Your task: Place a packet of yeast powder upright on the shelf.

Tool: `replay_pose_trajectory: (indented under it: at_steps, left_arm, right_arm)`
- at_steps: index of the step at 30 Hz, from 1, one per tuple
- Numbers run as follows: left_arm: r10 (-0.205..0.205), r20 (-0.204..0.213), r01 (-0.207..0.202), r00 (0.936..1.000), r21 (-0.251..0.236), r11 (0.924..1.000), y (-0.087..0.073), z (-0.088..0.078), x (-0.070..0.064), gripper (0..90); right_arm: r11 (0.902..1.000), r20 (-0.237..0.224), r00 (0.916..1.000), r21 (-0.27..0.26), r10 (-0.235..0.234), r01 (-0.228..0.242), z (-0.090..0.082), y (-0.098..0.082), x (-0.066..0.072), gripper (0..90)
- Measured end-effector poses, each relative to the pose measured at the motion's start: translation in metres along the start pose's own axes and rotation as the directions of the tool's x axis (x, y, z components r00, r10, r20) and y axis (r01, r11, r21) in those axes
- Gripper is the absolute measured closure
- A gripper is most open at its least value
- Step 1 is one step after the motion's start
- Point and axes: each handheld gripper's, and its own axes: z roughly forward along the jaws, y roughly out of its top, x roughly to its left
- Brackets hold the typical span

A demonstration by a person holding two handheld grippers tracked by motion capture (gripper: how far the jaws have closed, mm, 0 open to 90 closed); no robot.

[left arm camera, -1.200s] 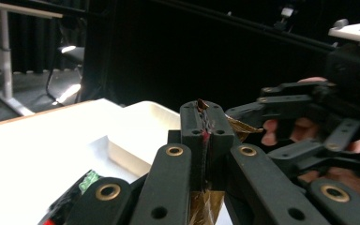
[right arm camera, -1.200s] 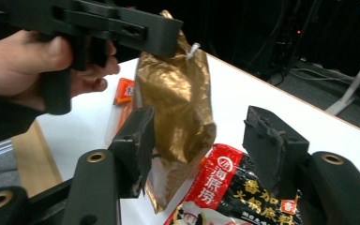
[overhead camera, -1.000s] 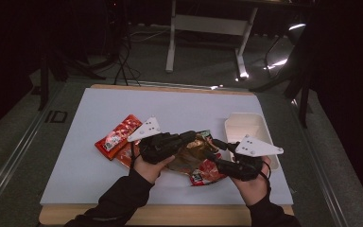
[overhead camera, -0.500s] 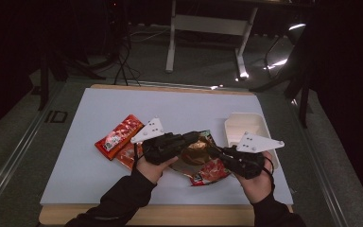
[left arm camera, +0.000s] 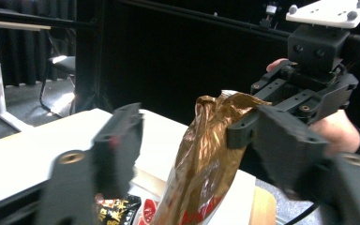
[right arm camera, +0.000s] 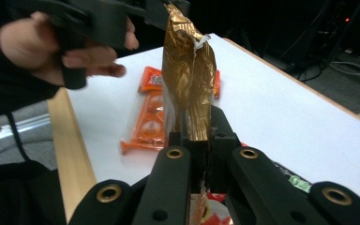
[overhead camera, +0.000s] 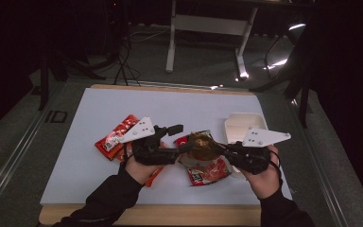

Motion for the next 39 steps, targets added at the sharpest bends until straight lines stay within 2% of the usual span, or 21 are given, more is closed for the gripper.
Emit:
replay_pose_trajectory:
  at_steps: [2,3,4,7,8,9,14,16,18,21,24,26,27,31,39]
  left_arm:
    - [0.011,-0.009,-0.010,0.9999,0.033,0.9994,0.001,-0.005,0.000,18.5]
    - [0.020,-0.035,-0.019,0.9992,0.037,0.9991,0.001,-0.008,0.000,15.8]
    - [0.024,-0.054,-0.021,0.9983,0.038,0.9990,0.000,-0.011,-0.001,15.5]
    - [0.031,-0.052,-0.028,0.9982,0.051,0.9983,-0.002,-0.020,-0.002,14.4]
    - [0.047,-0.053,-0.044,0.9975,0.057,0.9974,-0.004,-0.022,-0.002,12.9]
    - [0.049,-0.053,-0.045,0.9974,0.076,0.9961,-0.005,-0.024,-0.002,11.1]
    - [0.025,-0.068,-0.018,0.9974,0.098,0.9950,-0.017,-0.040,-0.002,3.1]
    - [0.016,-0.061,-0.009,0.9980,0.119,0.9928,-0.021,-0.047,0.000,3.1]
    - [-0.011,-0.056,0.018,0.9984,0.118,0.9929,-0.025,-0.054,0.002,3.0]
    - [-0.013,-0.080,0.023,0.9967,0.122,0.9923,-0.033,-0.065,0.005,3.0]
    - [0.022,-0.112,-0.006,0.9934,0.137,0.9905,-0.043,-0.074,0.006,3.0]
    - [0.029,-0.119,-0.010,0.9924,0.152,0.9883,-0.046,-0.077,0.006,3.0]
    - [0.046,-0.126,-0.026,0.9910,0.158,0.9871,-0.052,-0.082,0.006,3.0]
    - [0.047,-0.143,-0.025,0.9886,0.148,0.9886,-0.062,-0.092,0.009,3.1]
    - [0.048,-0.194,-0.022,0.9798,0.138,0.9902,-0.081,-0.109,0.015,3.1]
  right_arm:
    - [1.0000,-0.012,0.9999,0.003,-0.004,0.004,-0.001,0.002,-0.002,88.9]
    - [1.0000,-0.011,0.9999,-0.001,-0.006,0.006,-0.002,0.003,-0.004,88.9]
    - [1.0000,-0.017,0.9998,0.001,-0.004,0.004,-0.003,0.004,-0.005,88.9]
    - [1.0000,-0.022,0.9998,0.004,-0.004,0.004,-0.005,0.007,-0.008,88.8]
    - [1.0000,-0.022,0.9997,0.002,-0.001,0.001,-0.006,0.008,-0.009,88.8]
    - [1.0000,-0.024,0.9997,-0.003,0.001,-0.002,-0.007,0.009,-0.011,88.8]
    - [1.0000,-0.028,0.9996,-0.009,0.002,-0.002,-0.011,0.011,-0.018,88.7]
    - [1.0000,-0.029,0.9996,-0.006,-0.003,0.002,-0.013,0.013,-0.021,88.8]
    - [1.0000,-0.027,0.9996,-0.009,-0.002,0.002,-0.015,0.014,-0.024,88.8]
    - [0.9996,-0.020,0.9998,-0.027,-0.006,0.005,-0.019,0.016,-0.028,88.8]
    - [0.9994,-0.012,0.9999,-0.035,-0.007,0.006,-0.022,0.019,-0.032,88.8]
    - [0.9993,-0.005,0.9999,-0.035,-0.011,0.011,-0.023,0.020,-0.034,88.8]
    - [0.9993,-0.002,1.0000,-0.037,-0.008,0.008,-0.025,0.021,-0.036,88.8]
    - [0.9989,0.022,0.9997,-0.046,-0.012,0.013,-0.031,0.025,-0.045,88.8]
    - [0.9981,0.074,0.9970,-0.055,-0.023,0.028,-0.039,0.030,-0.061,88.9]
